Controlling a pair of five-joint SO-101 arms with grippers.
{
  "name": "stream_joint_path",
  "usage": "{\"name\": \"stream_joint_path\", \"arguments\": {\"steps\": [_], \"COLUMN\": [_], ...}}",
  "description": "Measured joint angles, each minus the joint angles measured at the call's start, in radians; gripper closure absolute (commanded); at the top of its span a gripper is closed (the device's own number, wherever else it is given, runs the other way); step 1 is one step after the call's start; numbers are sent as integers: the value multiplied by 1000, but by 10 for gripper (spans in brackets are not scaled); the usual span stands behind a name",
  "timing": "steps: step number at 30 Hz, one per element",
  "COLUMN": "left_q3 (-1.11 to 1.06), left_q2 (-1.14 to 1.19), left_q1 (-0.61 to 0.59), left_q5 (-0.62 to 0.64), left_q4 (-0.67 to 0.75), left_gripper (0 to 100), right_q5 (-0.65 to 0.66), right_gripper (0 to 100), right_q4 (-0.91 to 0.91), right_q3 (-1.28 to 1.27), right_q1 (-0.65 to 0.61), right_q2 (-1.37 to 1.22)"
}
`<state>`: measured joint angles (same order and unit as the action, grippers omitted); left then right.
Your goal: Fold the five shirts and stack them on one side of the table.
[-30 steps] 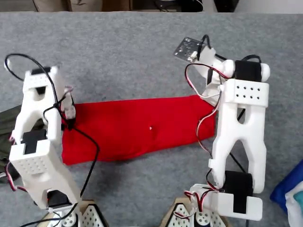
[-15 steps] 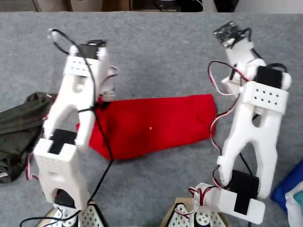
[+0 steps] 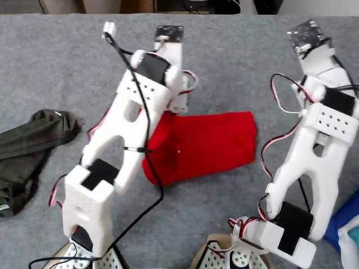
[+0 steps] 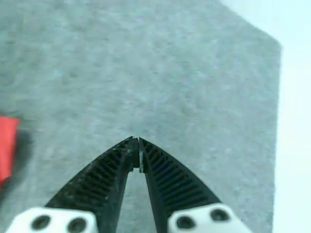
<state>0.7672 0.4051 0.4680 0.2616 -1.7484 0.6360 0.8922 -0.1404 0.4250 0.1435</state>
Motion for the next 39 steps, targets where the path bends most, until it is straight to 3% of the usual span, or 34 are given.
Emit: {"name": "stream_joint_path", "arguments": {"steps": [6,21,29,39], "left_q3": [137,621,663,663], "left_q2": [152,470,483,483], "left_q1": [94,245,255,313], "left_q5": [58,187,235,253], "left_q4": [0,0,84,94], "left_gripper": [981,981,981,981], "right_q5": [0,20,20,20], "right_gripper": [993,993,993,993], "right_q4": [-48,-48,-48,-48], "right_q3": [0,0,0,0], "right_q1": [100,149,149,149], "right_q2": [0,0,0,0]}}
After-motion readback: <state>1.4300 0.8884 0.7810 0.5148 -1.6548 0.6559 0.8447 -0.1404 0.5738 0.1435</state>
